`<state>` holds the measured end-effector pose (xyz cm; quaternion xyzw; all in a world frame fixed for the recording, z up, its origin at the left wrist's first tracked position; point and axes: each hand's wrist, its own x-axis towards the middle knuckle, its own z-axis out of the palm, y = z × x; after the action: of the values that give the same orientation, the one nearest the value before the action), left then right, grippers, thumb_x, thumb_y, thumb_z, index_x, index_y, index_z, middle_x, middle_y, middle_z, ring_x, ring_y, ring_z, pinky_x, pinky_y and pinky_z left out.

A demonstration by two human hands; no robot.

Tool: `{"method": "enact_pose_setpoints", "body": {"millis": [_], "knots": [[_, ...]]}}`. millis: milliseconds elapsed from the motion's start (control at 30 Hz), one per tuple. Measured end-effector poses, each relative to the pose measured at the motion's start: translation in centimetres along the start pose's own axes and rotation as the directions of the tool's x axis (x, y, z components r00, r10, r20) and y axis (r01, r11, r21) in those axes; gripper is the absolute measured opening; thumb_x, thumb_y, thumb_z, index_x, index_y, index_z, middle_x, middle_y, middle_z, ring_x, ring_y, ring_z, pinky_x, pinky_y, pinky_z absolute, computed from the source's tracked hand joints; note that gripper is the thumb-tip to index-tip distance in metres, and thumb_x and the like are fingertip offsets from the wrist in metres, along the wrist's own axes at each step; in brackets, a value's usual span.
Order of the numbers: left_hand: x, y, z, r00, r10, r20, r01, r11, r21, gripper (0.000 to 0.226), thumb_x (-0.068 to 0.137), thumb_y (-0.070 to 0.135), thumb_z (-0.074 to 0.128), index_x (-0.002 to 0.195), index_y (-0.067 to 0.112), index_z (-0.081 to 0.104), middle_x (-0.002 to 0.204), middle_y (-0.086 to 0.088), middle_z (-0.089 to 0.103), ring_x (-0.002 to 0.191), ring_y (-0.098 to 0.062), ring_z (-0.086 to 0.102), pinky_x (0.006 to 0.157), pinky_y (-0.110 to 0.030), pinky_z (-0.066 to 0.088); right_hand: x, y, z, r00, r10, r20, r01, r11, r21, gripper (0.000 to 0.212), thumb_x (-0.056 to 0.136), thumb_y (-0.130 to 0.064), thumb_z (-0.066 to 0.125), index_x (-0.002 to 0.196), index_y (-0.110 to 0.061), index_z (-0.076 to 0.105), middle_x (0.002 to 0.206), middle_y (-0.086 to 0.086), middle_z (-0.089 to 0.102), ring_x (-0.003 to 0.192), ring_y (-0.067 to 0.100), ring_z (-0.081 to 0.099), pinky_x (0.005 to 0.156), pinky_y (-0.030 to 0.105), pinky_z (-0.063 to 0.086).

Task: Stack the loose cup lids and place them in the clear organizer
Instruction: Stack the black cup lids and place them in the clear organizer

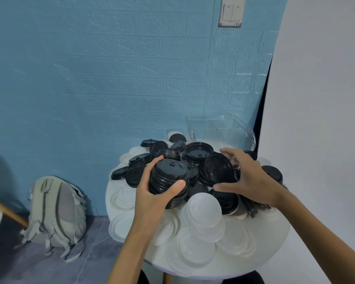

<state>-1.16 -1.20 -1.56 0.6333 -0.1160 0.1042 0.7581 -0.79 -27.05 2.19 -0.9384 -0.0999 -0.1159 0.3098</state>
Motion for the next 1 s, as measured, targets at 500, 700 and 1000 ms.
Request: {"method": "enact_pose_setpoints", "body": {"millis": [500,700,1000], "knots": [[0.1,0.1,-0.5,0.994,0.007,0.105,-0.014,0.998,0.067,0.074,0.066,0.021,0.095,0.131,0.037,0.061,0.123,0.012,0.071,0.116,-0.008,0.067,0.099,-0.029,0.055,2.6,-6.2,-2.0,0.958,-0.264,0.111,0.257,0.964,0.073,0.096,0.063,-0.039,0.096,0.146,-0.036,0.048,0.127,-0.023,0.052,0.125,0.002,0.053,0.109,0.028,0.047],[0.2,-0.1,-0.3,0.992,0.015,0.129,-0.026,0.996,0.087,0.075,0.067,0.018,0.094,0.132,0.036,0.061,0.124,0.01,0.071,0.116,-0.009,0.067,0.101,-0.031,0.055,3.1,-7.1,-1.8,0.97,-0.21,0.125,0.177,0.956,0.233,0.08,0.063,-0.025,0.098,0.128,-0.033,0.052,0.12,-0.015,0.065,0.108,0.006,0.067,0.1,0.031,0.055],[0.3,0.0,-0.2,0.994,0.02,0.105,-0.026,0.998,0.062,0.075,0.065,0.02,0.094,0.131,0.036,0.061,0.124,0.01,0.071,0.117,-0.009,0.067,0.1,-0.029,0.055,3.7,-7.4,-1.6,0.942,-0.204,0.266,0.137,0.958,0.252,0.094,0.062,-0.016,0.098,0.14,-0.03,0.048,0.127,-0.013,0.066,0.112,0.005,0.067,0.099,0.026,0.054]]}}
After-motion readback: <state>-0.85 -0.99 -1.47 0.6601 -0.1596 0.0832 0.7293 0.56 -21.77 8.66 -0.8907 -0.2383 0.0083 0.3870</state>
